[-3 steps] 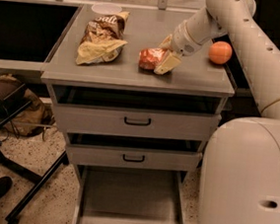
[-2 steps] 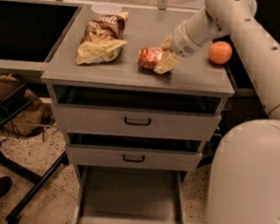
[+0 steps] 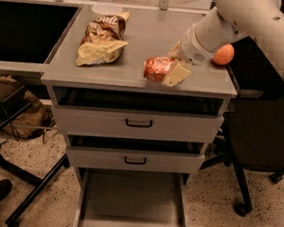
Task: Place coke can into bottom drawer
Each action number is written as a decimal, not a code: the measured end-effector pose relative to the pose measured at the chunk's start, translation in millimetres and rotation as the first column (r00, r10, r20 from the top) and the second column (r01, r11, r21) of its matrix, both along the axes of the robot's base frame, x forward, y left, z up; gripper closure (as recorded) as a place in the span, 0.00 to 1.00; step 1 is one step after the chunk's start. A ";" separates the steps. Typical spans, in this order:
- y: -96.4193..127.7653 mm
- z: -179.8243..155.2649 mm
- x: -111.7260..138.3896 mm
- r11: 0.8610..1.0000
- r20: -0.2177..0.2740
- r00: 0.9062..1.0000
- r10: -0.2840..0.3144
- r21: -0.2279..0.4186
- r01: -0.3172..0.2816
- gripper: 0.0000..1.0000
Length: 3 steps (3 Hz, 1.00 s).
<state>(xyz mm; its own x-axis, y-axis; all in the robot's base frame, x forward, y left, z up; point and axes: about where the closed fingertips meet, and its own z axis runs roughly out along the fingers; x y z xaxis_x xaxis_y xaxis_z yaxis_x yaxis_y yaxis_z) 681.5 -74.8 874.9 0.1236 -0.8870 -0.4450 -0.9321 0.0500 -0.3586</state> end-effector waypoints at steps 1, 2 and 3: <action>-18.2 -7.7 -61.7 0.999 -0.058 0.998 0.032 -0.040 -0.034 1.00; -15.2 -11.5 -67.6 0.999 -0.070 0.997 0.027 -0.040 -0.030 1.00; -5.3 -6.5 -99.5 0.997 -0.079 0.996 -0.042 0.058 0.047 1.00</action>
Offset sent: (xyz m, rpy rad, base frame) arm -0.0903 -0.0350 -0.0038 -0.0770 0.0713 0.0385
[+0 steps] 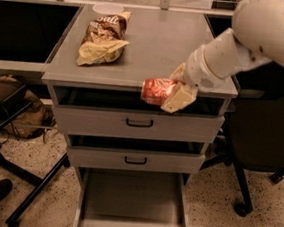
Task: Place coke can into bottom drawer
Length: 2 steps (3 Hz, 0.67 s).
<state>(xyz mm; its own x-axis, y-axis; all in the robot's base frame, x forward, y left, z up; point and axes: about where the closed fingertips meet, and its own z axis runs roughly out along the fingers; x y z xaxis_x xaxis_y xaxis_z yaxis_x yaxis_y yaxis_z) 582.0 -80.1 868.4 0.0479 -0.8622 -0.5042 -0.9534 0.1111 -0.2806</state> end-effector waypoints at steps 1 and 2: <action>22.5 -21.3 -43.6 0.982 -0.036 0.997 -0.068 0.174 0.073 1.00; 38.5 -91.2 -74.2 0.940 -0.125 0.986 -0.110 0.309 0.144 1.00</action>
Offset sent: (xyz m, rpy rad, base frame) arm -0.1168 0.0556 -0.2562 0.4885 0.2435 -0.2731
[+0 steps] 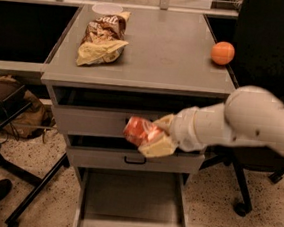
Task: Place coke can into bottom drawer
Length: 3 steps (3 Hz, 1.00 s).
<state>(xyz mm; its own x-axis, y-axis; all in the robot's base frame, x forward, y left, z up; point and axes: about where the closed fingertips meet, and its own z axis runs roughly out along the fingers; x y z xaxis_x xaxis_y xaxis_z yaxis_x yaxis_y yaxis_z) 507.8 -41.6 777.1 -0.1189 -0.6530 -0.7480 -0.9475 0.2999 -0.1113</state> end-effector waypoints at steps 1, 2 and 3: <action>17.6 -102.7 -20.8 0.998 -0.105 0.994 -0.032 0.054 0.038 1.00; 17.6 -102.7 -20.8 0.998 -0.105 0.994 -0.032 0.054 0.038 1.00; 16.3 -112.9 -21.4 0.995 -0.099 0.994 -0.054 0.084 0.063 1.00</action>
Offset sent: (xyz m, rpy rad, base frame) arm -0.0160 0.0126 -0.0733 0.0431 0.0753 -0.0235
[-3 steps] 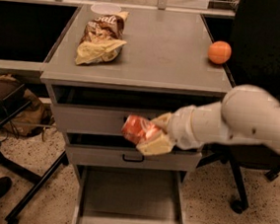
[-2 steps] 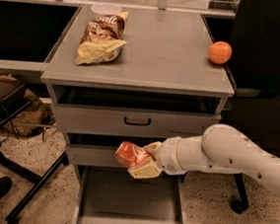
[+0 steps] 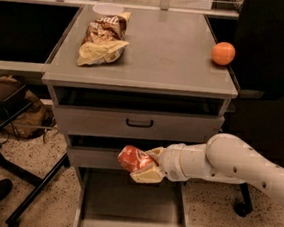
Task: Place coke can into bottom drawer
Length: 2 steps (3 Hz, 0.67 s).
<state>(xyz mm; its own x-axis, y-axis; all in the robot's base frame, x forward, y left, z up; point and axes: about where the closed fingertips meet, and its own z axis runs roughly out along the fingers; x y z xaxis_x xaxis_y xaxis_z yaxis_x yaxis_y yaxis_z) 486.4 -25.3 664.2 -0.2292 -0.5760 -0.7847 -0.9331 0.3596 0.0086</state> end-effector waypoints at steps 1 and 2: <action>-5.2 -76.6 -10.9 0.999 -0.040 0.998 -0.046 0.012 0.046 1.00; -6.9 -166.1 -2.5 0.991 -0.069 0.989 -0.128 0.032 0.130 1.00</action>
Offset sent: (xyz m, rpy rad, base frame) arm 0.0195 -0.0132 -0.2960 0.0912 0.0999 -0.2881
